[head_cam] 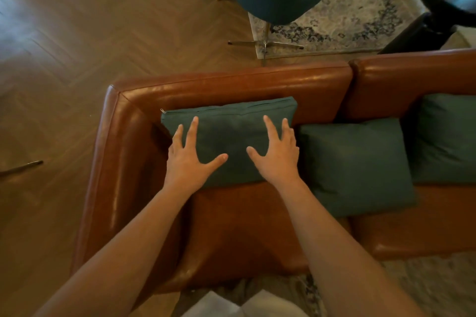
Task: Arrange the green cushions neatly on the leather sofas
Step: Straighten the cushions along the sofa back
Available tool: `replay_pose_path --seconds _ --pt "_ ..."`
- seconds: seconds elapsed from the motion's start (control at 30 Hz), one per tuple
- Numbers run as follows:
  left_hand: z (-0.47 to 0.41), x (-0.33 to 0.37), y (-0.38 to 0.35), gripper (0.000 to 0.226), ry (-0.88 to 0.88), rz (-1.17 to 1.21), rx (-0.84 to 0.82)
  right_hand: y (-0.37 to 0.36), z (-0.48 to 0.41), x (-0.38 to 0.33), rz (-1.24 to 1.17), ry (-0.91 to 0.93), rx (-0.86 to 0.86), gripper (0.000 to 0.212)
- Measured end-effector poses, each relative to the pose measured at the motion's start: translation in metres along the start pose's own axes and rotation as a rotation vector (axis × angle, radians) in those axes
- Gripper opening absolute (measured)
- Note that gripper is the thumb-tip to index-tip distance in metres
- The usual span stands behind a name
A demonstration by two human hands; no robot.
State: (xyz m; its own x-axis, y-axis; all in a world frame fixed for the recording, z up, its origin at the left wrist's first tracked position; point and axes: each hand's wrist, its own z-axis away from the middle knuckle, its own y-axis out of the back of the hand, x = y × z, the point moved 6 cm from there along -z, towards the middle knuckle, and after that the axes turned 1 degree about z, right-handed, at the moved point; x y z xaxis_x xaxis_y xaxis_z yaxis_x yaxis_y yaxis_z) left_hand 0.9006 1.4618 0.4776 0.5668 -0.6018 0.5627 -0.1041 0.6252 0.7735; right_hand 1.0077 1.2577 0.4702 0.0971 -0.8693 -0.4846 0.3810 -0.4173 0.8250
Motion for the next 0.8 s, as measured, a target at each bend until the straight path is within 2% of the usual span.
replay_pose_path --seconds 0.17,0.33,0.53,0.63,0.8 --pt "0.044 0.021 0.002 0.106 -0.082 -0.042 -0.01 0.03 0.041 0.017 0.088 -0.003 -0.028 0.095" --pt "0.087 0.058 -0.008 0.108 -0.223 -0.256 -0.039 0.065 0.082 0.052 0.125 -0.028 -0.002 0.096" --pt "0.122 0.118 -0.043 0.105 -0.345 -0.363 -0.074 0.104 0.121 0.103 0.169 -0.029 0.021 0.095" --pt "0.14 0.154 -0.063 0.104 -0.367 -0.31 -0.065 0.127 0.137 0.134 0.182 -0.018 0.036 0.095" --pt "0.187 0.226 -0.108 0.097 -0.39 -0.126 0.047 0.179 0.164 0.211 0.219 0.002 0.063 0.096"
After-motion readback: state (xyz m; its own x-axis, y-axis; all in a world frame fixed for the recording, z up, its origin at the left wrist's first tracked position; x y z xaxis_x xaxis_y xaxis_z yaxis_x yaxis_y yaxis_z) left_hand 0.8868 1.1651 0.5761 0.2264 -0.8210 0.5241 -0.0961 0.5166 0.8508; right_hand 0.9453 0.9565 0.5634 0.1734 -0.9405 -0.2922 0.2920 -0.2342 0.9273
